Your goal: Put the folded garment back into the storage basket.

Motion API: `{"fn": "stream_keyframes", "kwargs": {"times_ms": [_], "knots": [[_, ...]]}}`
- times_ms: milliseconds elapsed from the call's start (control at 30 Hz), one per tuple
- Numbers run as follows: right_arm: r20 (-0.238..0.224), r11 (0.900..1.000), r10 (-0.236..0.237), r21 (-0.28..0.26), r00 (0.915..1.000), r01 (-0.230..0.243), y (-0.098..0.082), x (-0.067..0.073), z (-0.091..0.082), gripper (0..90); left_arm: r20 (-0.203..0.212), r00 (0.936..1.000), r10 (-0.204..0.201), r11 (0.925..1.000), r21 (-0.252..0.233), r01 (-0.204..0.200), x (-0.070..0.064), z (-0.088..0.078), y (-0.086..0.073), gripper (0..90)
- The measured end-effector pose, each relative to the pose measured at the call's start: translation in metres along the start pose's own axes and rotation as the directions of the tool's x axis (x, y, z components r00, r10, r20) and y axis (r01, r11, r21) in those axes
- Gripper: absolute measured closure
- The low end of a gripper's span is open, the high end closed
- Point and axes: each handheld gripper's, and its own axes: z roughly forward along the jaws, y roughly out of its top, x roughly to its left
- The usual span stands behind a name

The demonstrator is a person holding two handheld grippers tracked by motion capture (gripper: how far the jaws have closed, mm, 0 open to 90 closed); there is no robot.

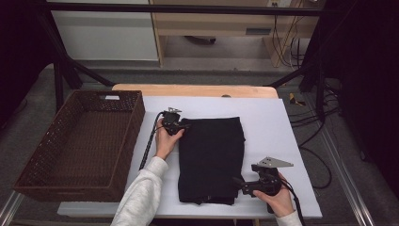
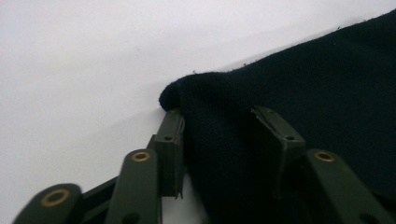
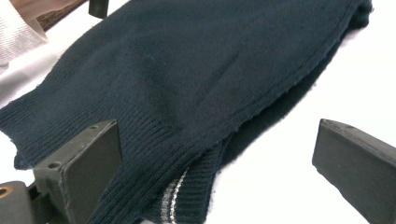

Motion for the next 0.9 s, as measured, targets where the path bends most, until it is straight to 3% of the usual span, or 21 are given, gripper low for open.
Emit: {"fn": "stream_keyframes", "kwargs": {"times_ms": [200,300,400,500,600,900], "knots": [[0.016,0.999,0.021,0.044,0.9997,-0.022,-0.004,0.006,0.009,6.2,0.007,1.0,0.0,0.9999,-0.016,0.0,-0.005,0.001,-0.002,71.2],[0.01,0.997,0.046,0.059,0.9989,-0.047,-0.005,0.007,0.012,8.7,0.01,1.0,-0.003,0.9996,-0.029,0.003,-0.005,0.001,-0.004,71.6],[-0.003,0.994,0.068,0.082,0.9977,-0.067,-0.006,0.007,0.015,13.5,-0.008,0.9995,0.031,0.9983,-0.05,-0.031,-0.008,0.001,-0.006,71.6],[0.002,0.994,0.059,0.092,0.9983,-0.059,-0.007,0.012,0.017,19.2,-0.022,0.9988,0.043,0.9979,-0.047,-0.044,-0.01,0.001,-0.006,71.7],[-0.024,0.993,0.059,0.103,0.998,-0.057,-0.006,0.017,0.019,26.6,-0.018,0.9986,0.05,0.9974,-0.051,-0.051,-0.01,0.001,-0.007,71.7],[0.01,0.991,0.064,0.117,0.9979,-0.065,-0.006,0.03,0.023,34.8,-0.009,0.9992,0.038,0.9967,-0.071,-0.039,-0.01,0.001,-0.009,72.7]]}}
